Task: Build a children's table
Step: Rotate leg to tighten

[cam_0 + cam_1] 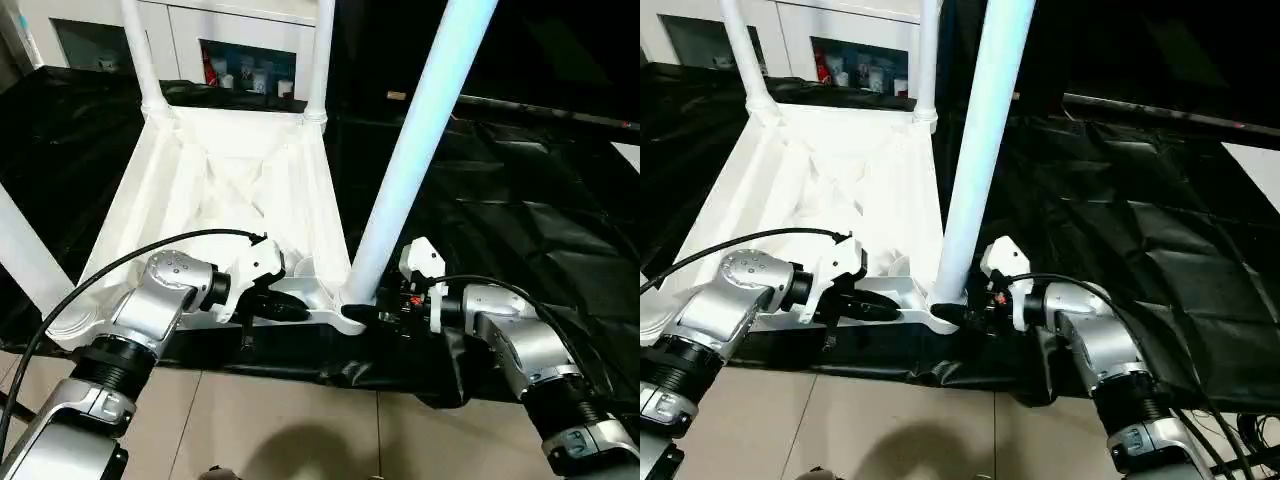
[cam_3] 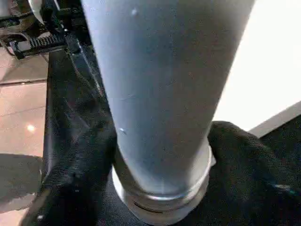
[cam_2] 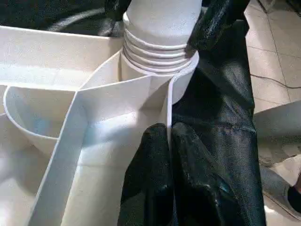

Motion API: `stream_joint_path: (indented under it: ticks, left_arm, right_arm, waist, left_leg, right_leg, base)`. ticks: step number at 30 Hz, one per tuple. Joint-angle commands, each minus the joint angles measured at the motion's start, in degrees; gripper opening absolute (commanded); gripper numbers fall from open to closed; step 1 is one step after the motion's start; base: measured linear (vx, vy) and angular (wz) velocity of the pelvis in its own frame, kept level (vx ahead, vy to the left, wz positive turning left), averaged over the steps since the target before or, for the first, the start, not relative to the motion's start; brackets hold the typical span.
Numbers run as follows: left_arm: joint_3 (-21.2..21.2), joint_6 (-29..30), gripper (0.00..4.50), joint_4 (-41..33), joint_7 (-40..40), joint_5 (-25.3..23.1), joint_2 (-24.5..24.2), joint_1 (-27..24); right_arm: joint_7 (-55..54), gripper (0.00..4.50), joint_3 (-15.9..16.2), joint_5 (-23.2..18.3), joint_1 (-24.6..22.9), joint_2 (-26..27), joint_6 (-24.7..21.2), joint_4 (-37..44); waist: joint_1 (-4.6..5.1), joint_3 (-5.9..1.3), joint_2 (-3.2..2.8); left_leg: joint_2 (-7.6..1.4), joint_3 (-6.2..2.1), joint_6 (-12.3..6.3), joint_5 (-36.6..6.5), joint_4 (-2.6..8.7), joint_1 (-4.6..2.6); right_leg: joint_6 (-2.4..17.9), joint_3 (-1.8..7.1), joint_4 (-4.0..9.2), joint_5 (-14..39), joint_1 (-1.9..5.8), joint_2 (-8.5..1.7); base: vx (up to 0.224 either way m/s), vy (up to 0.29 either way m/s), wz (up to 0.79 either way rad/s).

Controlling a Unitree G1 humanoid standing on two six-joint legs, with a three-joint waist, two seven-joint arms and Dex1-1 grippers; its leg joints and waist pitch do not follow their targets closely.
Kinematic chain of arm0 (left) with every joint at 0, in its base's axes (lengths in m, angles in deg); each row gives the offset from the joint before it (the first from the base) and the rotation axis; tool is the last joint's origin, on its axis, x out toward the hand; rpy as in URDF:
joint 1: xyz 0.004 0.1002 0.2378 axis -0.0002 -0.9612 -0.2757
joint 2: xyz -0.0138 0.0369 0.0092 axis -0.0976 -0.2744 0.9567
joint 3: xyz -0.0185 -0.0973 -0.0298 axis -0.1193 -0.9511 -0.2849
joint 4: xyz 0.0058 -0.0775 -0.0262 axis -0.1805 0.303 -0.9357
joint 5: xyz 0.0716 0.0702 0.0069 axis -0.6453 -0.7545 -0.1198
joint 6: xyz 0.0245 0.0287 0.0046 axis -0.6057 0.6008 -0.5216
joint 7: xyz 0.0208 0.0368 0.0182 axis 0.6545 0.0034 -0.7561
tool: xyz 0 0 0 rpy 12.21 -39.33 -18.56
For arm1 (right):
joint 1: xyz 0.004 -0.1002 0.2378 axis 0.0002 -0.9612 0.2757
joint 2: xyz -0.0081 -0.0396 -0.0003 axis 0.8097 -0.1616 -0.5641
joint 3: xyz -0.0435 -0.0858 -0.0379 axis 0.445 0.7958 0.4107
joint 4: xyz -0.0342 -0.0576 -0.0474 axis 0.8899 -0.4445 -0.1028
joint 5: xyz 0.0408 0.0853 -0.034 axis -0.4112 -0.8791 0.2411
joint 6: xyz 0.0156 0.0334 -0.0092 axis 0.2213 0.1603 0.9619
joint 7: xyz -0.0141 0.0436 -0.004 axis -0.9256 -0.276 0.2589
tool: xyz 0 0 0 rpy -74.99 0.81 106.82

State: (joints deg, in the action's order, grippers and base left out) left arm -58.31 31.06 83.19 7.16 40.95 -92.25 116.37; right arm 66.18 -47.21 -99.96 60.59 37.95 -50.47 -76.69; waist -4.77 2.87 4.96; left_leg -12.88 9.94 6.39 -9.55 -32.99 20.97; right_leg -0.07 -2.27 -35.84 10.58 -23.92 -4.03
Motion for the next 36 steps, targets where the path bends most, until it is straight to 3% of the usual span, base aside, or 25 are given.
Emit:
stream_joint_path:
  ticks: [1, 2, 6, 8, 10, 13, 14, 15, 16, 17, 18, 19, 23, 24, 27, 32, 36]
  left_arm:
    - [-1.3, 0.2, 0.0, 0.1, 1.2, 3.3, 1.0, -0.9]
    - [-1.3, 0.2, 0.0, 0.1, 1.2, 3.3, 1.0, -0.9]
    - [-1.3, -0.1, 0.0, 0.4, 0.5, 3.1, 1.1, -1.0]
    - [-1.5, -0.6, 0.0, 2.8, -6.6, 0.4, 3.4, 0.0]
    - [-1.6, -0.8, 0.0, 4.4, -10.8, -0.9, 5.1, 0.8]
    - [-1.8, -0.4, 0.0, 6.1, -14.9, -1.8, 7.6, 1.8]
    - [-1.7, 0.1, 0.0, 7.4, -18.3, -2.6, 9.7, 2.8]
    - [-1.5, 0.3, 0.0, 8.7, -21.3, -3.4, 11.6, 3.9]
    - [-1.4, 0.9, 0.0, 10.2, -24.3, -4.0, 13.7, 5.0]
    - [-1.2, 1.3, 0.0, 11.5, -27.0, -4.5, 15.8, 6.2]
    - [-1.1, 1.6, 0.0, 13.0, -30.2, -4.9, 18.3, 7.6]
    - [-1.1, 1.5, 0.0, 13.4, -30.9, -5.0, 18.8, 7.9]
    - [0.1, -0.1, 0.0, 14.2, -30.3, -5.9, 20.0, 8.8]
    - [0.3, -0.6, 0.0, 14.1, -29.4, -6.1, 20.1, 8.8]
    - [0.5, -0.2, 0.0, 12.7, -26.8, -5.9, 18.7, 8.2]
    - [1.0, -0.3, 0.0, 10.6, -19.7, -5.4, 14.1, 6.6]
    - [2.1, 0.1, 0.0, 7.1, -10.5, -3.4, 9.0, 4.6]
  right_arm:
    - [-0.2, 3.0, -0.7, -0.1, -0.2, -0.8, -0.8, 0.2]
    - [-0.2, 2.77, -0.7, -0.1, -0.2, -0.8, -0.8, 0.2]
    - [-0.2, 2.64, -0.5, -0.1, -0.7, -0.6, -1.2, 0.5]
    - [-8.1, 2.62, -1.5, 2.1, -0.4, 1.9, -0.5, -2.7]
    - [-13.9, 2.61, -2.3, 3.5, 0.1, 3.8, -0.5, -5.0]
    - [-20.6, 2.61, -3.4, 4.7, 0.8, 6.1, -1.4, -7.3]
    - [-25.4, 2.61, -4.3, 5.0, 1.1, 8.3, -2.0, -8.3]
    - [-29.7, 2.61, -5.2, 5.0, 1.6, 10.3, -2.9, -9.1]
    - [-33.9, 2.61, -6.1, 5.0, 2.2, 12.4, -3.5, -9.9]
    - [-37.8, 2.61, -6.8, 5.1, 3.0, 14.4, -4.1, -10.6]
    - [-40.7, 2.61, -7.0, 5.1, 3.9, 16.5, -4.5, -11.4]
    - [-41.1, 2.61, -6.9, 5.1, 4.1, 16.9, -4.6, -11.5]
    - [-39.2, 2.61, -5.5, 6.1, 5.1, 17.6, -1.5, -11.6]
    - [-37.4, 3.16, -5.8, 5.1, 5.1, 17.7, -0.9, -11.1]
    - [-33.3, 3.32, -6.0, 3.6, 4.8, 16.6, -0.6, -9.6]
    - [-20.7, 3.82, -3.8, 2.1, 3.4, 10.0, -2.2, -5.1]
    - [-12.5, 3.91, -1.9, 2.4, 1.9, 3.1, -2.0, -2.2]
  waist:
    - [-0.16, -3.36, 0.4]
    - [-0.17, -3.37, 0.39]
    - [-0.2, -3.39, 0.46]
    - [-0.2, -3.32, 0.58]
    - [0.02, -3.11, 0.53]
    - [0.25, -3.08, 0.8]
    - [0.27, -3.18, 0.87]
    - [0.44, -2.93, 0.67]
    - [0.63, -3.0, 0.63]
    - [0.64, -3.13, 0.78]
    - [0.69, -3.22, 0.43]
    - [0.76, -3.18, 0.72]
    - [0.46, -3.4, 0.76]
    - [0.37, -3.44, 0.74]
    - [0.14, -3.4, 0.78]
    - [-0.27, -3.55, 0.88]
    - [-0.42, -3.44, 0.76]
  left_leg:
    - [-0.17, 0.61, -2.03, -11.4, 3.43, -0.24]
    - [-0.19, 0.59, -1.95, -11.4, 3.44, -0.27]
    - [-0.16, 0.62, -2.0, -10.9, 3.38, -0.24]
    - [-0.15, 0.64, -1.93, -10.7, 3.39, -0.25]
    - [-0.03, 0.47, -0.32, -13.2, 3.68, -0.31]
    - [0.08, 0.44, 0.54, -14.6, 3.65, -0.43]
    - [0.08, 0.28, 0.37, -14.9, 3.66, -0.31]
    - [0.09, 0.45, 0.42, -15.2, 3.72, -0.54]
    - [0.18, 0.31, 1.09, -16.2, 3.7, -0.76]
    - [0.21, 0.16, 1.43, -15.9, 3.77, -0.51]
    - [0.19, 0.13, 1.54, -16.2, 3.84, -0.69]
    - [0.29, 0.16, 1.31, -17.5, 3.72, -0.9]
    - [0.32, 0.27, -0.29, -15.6, 3.67, -0.48]
    - [0.27, 0.28, -0.55, -14.8, 3.69, -0.36]
    - [0.24, 0.38, -1.21, -14.3, 3.66, -0.37]
    - [0.05, 0.39, -2.05, -12.5, 3.54, -0.25]
    - [-0.19, 0.41, -2.07, -12.8, 3.6, -0.31]
  right_leg:
    - [9.5, 1.8, 4.49, 14.2, 2.92, -3.04]
    - [9.5, 1.78, 4.49, 14.3, 2.92, -3.03]
    - [9.6, 1.79, 4.39, 13.5, 2.95, -3.01]
    - [9.7, 1.76, 4.4, 13.3, 2.89, -2.97]
    - [8.1, 1.65, 5.07, 19.7, 2.73, -3.14]
    - [6.6, 1.63, 5.49, 23.2, 2.48, -3.14]
    - [5.8, 1.59, 5.57, 24.7, 2.69, -3.34]
    - [5.3, 1.74, 5.88, 25.6, 2.06, -3.17]
    - [5.1, 1.67, 5.97, 26.9, 2.07, -3.2]
    - [4.8, 1.61, 5.78, 26.7, 2.44, -3.22]
    - [4.5, 1.59, 5.82, 26.2, 2.23, -3.16]
    - [4.4, 1.49, 5.98, 26.3, 2.05, -3.02]
    - [5.1, 1.65, 5.76, 21.7, 2.41, -3.07]
    - [5.5, 1.66, 5.55, 20.0, 2.57, -3.07]
    - [6.4, 1.63, 5.44, 18.5, 2.69, -3.02]
    - [7.8, 1.54, 5.06, 15.6, 3.14, -3.16]
    - [8.6, 1.53, 4.95, 15.0, 3.04, -3.16]
  base:
    - [0.0, 0.0, 0.0]
    - [0.0, 0.0, 0.0]
    - [0.0, 0.0, 0.0]
    - [0.0, 0.0, 0.0]
    - [0.0, 0.0, 0.0]
    - [0.0, 0.0, 0.0]
    - [0.0, 0.0, 0.0]
    - [0.0, 0.0, 0.0]
    - [0.0, 0.0, 0.0]
    - [0.0, 0.0, 0.0]
    - [0.0, 0.0, 0.0]
    - [0.0, 0.0, 0.0]
    - [0.0, 0.0, 0.0]
    - [0.0, 0.0, 0.0]
    - [0.0, 0.0, 0.0]
    - [0.0, 0.0, 0.0]
    - [0.0, 0.0, 0.0]
